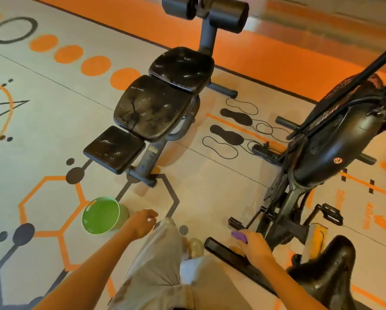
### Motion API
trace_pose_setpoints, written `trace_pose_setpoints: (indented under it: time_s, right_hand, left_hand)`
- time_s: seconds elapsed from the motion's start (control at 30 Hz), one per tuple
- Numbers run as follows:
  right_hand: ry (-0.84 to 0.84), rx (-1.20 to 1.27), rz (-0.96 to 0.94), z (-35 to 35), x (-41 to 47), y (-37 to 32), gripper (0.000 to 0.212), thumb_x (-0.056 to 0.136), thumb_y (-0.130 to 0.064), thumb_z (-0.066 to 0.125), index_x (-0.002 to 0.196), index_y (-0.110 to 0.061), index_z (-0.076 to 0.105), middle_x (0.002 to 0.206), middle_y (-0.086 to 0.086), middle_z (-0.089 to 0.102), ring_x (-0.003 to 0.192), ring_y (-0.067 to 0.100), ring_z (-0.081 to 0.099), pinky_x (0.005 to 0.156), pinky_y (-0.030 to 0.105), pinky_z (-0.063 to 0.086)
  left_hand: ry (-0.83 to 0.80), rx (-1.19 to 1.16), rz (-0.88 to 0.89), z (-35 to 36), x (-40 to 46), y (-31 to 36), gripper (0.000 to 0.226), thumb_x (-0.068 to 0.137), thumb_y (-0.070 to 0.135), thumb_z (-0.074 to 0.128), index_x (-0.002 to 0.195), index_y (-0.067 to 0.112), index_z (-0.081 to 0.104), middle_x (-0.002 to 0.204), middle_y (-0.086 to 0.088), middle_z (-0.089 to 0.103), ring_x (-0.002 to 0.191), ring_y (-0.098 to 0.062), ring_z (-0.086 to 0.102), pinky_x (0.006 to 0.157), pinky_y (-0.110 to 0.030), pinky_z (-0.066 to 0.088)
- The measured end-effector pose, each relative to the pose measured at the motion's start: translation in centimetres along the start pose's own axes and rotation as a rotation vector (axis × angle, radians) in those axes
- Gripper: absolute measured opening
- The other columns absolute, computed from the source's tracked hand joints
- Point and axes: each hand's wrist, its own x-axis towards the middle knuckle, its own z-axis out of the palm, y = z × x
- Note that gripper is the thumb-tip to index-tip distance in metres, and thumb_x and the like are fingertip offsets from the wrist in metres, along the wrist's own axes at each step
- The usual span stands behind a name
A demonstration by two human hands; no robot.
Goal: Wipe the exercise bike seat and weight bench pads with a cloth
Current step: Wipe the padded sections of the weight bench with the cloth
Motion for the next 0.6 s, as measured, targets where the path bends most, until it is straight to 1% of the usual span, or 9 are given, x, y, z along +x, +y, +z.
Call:
trace_pose_setpoints:
  time_s: [0.1,0.2,0.3,0.33,0.4,0.43,0.53,0.6]
  right_hand:
    - [0.022,0.049,0.001,-1.7,2.6,-0.5,0.032,0.096,-0.026,0.058,0.126,-0.016,0.063,0.119,0.008,0.068,0.102,0.027,0.066,0.089,0.035,0.052]
    - [0.06,0.108,0.032,-3.3,5.1,-1.3,0.028,0.095,-0.023,0.06,0.122,-0.016,0.065,0.119,0.008,0.067,0.103,0.027,0.063,0.09,0.034,0.051]
    - [0.07,0.186,0.051,-5.1,7.8,-2.5,0.021,0.095,-0.015,0.06,0.114,-0.015,0.068,0.112,0.007,0.069,0.099,0.02,0.063,0.086,0.026,0.049]
    - [0.063,0.208,0.07,-5.7,8.9,-2.9,0.02,0.095,-0.014,0.06,0.113,-0.016,0.068,0.111,0.006,0.07,0.1,0.02,0.064,0.088,0.026,0.05]
    - [0.051,0.242,0.111,-6.9,11.3,-3.7,0.02,0.095,-0.013,0.059,0.113,-0.016,0.068,0.113,0.006,0.07,0.106,0.023,0.065,0.096,0.031,0.05]
    - [0.05,0.259,0.129,-7.6,12.4,-4.2,0.021,0.096,-0.012,0.058,0.113,-0.016,0.068,0.114,0.007,0.07,0.106,0.024,0.065,0.098,0.033,0.049]
    - [0.069,0.267,0.193,-9.9,15.5,-6.5,0.021,0.097,-0.016,0.056,0.115,-0.015,0.067,0.109,0.011,0.07,0.095,0.024,0.063,0.093,0.032,0.049]
    - [0.093,0.251,0.216,-11.5,17.3,-8.2,0.014,0.098,-0.018,0.056,0.108,-0.019,0.066,0.103,0.008,0.069,0.094,0.022,0.062,0.09,0.031,0.049]
  left_hand:
    - [-0.039,0.055,-0.001,-2.3,2.3,1.6,0.037,0.097,0.02,0.049,0.132,0.013,0.058,0.137,-0.006,0.059,0.125,-0.024,0.055,0.106,-0.031,0.04]
    - [-0.059,0.104,0.033,-5.1,5.5,3.2,0.036,0.098,0.02,0.048,0.132,0.014,0.057,0.138,-0.006,0.058,0.126,-0.024,0.055,0.106,-0.031,0.04]
    - [-0.071,0.112,0.069,-8.3,9.3,4.7,0.037,0.1,0.022,0.046,0.136,0.015,0.054,0.142,-0.005,0.054,0.128,-0.024,0.052,0.106,-0.03,0.038]
    - [-0.075,0.119,0.08,-9.4,10.7,5.0,0.038,0.101,0.022,0.045,0.137,0.015,0.053,0.143,-0.006,0.052,0.129,-0.024,0.051,0.106,-0.03,0.038]
    - [-0.1,0.144,0.087,-12.0,13.6,5.3,0.036,0.101,0.021,0.045,0.135,0.013,0.054,0.143,-0.007,0.051,0.129,-0.027,0.05,0.104,-0.031,0.038]
    - [-0.112,0.162,0.084,-13.3,15.2,5.3,0.035,0.101,0.021,0.044,0.133,0.013,0.056,0.142,-0.008,0.052,0.128,-0.029,0.051,0.103,-0.032,0.039]
    - [-0.133,0.163,0.047,-17.4,19.6,5.6,0.036,0.101,0.021,0.041,0.131,0.011,0.058,0.141,-0.01,0.055,0.125,-0.031,0.052,0.1,-0.034,0.04]
    - [-0.145,0.157,0.039,-20.3,21.8,6.4,0.033,0.102,0.02,0.04,0.126,0.01,0.06,0.132,-0.009,0.059,0.118,-0.028,0.055,0.096,-0.032,0.041]
